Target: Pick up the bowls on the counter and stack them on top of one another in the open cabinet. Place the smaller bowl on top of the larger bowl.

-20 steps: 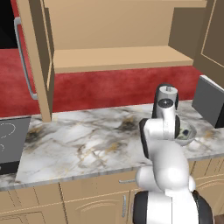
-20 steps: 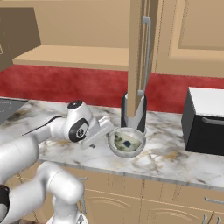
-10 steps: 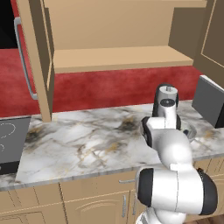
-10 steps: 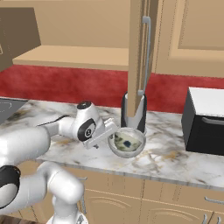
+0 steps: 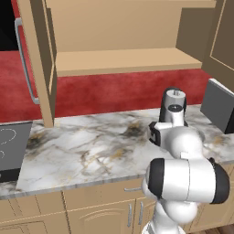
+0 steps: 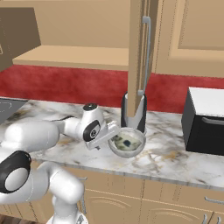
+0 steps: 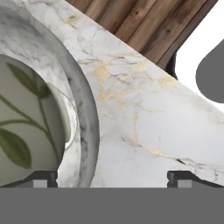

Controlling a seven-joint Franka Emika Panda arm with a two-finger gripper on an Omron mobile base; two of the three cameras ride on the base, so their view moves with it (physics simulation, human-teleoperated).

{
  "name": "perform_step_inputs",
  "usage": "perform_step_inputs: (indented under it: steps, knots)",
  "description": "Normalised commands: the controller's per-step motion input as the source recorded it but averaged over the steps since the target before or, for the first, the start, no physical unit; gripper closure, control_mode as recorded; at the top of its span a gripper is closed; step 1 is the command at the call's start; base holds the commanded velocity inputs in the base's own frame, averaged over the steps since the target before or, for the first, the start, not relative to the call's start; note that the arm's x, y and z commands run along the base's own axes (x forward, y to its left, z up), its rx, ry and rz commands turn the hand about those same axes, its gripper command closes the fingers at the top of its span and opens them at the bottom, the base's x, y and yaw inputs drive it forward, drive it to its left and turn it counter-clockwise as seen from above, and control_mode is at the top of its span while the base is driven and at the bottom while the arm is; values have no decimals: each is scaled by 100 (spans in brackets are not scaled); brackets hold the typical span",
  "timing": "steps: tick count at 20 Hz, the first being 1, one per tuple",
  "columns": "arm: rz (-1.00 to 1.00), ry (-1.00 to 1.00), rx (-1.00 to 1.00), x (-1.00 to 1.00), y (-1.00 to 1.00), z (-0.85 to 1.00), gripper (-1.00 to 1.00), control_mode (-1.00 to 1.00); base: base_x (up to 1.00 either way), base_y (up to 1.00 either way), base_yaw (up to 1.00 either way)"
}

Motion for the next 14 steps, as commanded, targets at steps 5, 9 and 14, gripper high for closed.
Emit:
perform_step_inputs:
  steps: [5,9,14]
  knots:
    - [-14,0,3,21,12,-21,-100,-100,0,0,0]
    - [-14,0,1,22,6,-17,-100,-100,0,0,0]
    - [-14,0,0,6,9,-21,-100,-100,0,0,0]
